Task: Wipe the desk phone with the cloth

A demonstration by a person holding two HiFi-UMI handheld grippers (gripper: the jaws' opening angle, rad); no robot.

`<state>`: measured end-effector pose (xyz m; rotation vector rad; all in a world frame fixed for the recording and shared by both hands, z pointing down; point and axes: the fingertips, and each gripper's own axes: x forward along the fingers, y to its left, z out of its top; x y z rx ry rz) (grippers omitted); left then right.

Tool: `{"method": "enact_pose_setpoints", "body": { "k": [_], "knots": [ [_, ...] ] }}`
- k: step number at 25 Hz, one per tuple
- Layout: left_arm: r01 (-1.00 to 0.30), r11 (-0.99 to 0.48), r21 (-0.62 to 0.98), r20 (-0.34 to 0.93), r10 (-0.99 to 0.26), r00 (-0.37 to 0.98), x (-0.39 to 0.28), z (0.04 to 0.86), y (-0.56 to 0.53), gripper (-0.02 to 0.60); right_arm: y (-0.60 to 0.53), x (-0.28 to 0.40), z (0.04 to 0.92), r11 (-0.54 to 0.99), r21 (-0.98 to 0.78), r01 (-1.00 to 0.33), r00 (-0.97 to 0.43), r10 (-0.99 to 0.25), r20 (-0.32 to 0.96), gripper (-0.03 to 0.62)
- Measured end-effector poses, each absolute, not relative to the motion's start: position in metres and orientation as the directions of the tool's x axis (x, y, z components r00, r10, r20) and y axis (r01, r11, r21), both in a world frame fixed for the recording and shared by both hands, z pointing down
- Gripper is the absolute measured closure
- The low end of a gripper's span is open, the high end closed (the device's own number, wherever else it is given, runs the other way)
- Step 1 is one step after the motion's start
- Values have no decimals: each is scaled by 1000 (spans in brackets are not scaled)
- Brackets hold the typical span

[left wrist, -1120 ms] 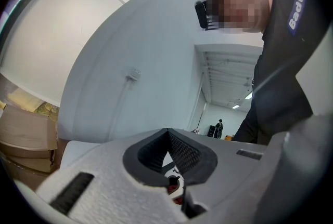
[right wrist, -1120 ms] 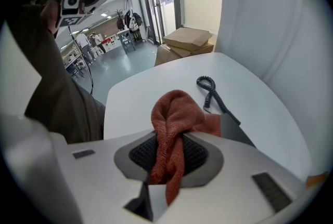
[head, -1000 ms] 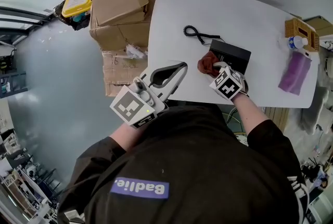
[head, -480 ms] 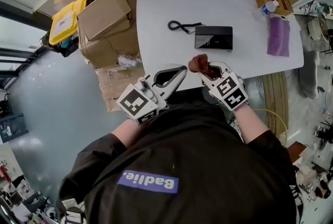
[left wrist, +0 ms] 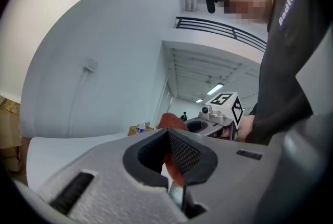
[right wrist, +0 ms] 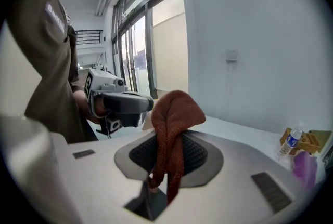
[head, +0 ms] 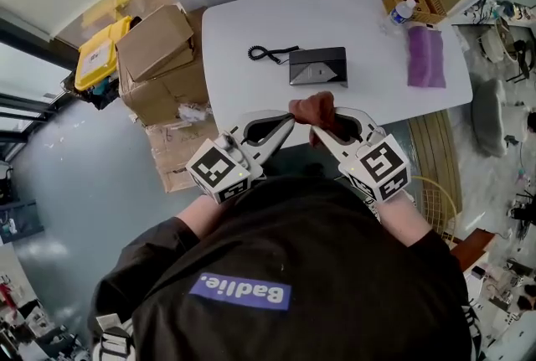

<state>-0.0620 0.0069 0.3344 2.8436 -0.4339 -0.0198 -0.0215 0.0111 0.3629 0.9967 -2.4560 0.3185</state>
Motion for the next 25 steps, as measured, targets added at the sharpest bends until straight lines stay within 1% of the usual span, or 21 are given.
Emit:
{"method": "enact_pose_setpoints", "body": {
  "k": [7,14,22,25],
  "knots": [
    [-305,-924,230,67,-298,952,-21,326,26,572,22,15,331,690,-64,-721,-661,-657,363,505],
    [-319,-927,197,69,-312,948,-3,316,36,572,32,30,317,700,-144,-700,-711,-663,234,505],
    [-326,-926,193,76,-317,945,5,318,42,572,38,33,312,724,-143,-675,-736,-643,212,505],
    [-331,-923,197,107,-316,943,4,324,42,572,38,34,311,729,-140,-670,-739,-639,213,505]
  ]
}}
